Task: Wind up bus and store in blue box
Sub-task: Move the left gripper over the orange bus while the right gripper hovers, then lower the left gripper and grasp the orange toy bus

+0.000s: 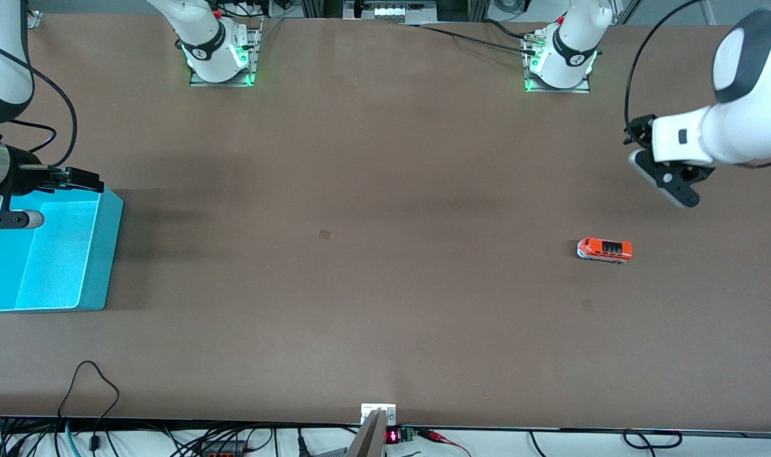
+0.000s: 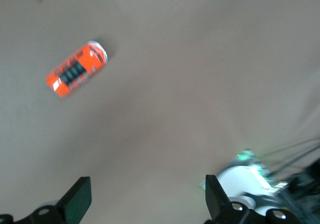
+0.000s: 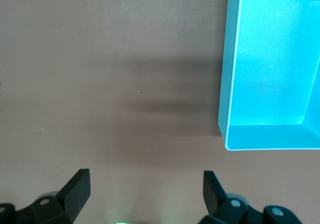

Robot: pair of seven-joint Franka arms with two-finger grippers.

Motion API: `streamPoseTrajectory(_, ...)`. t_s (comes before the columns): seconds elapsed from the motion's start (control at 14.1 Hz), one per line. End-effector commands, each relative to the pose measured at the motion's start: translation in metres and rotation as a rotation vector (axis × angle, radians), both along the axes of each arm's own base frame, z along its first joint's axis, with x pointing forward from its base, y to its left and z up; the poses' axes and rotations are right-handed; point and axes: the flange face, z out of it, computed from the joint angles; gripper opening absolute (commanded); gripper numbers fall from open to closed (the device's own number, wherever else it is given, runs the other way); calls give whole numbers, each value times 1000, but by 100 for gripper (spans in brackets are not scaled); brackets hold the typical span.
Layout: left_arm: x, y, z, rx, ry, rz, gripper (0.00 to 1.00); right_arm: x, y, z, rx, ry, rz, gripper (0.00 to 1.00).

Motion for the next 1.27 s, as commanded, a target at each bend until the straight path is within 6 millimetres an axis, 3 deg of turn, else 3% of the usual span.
streamPoseTrajectory(0.0,9,10,-51,-8,-59,-207,100,-1,5,1,-36,5,15,100)
streamPoseTrajectory(0.14,27,11,-93,-44,-94,-377,100,-1,7,1,-39,7,20,100)
streamPoseTrajectory(0.42,50,30,-160,-107,-141,-616,100,-2,6,1,-38,9,24,100)
streamPoseTrajectory(0.64,60,45,-196,-119,-205,-729,100,-2,6,1,-36,9,27,100)
streamPoseTrajectory(0.85,51,53,-223,-115,-242,-737,100,-1,8,2,-34,7,30,100)
streamPoseTrajectory(1.2,47,53,-239,-127,-228,-753,100,-1,6,2,-33,7,33,100)
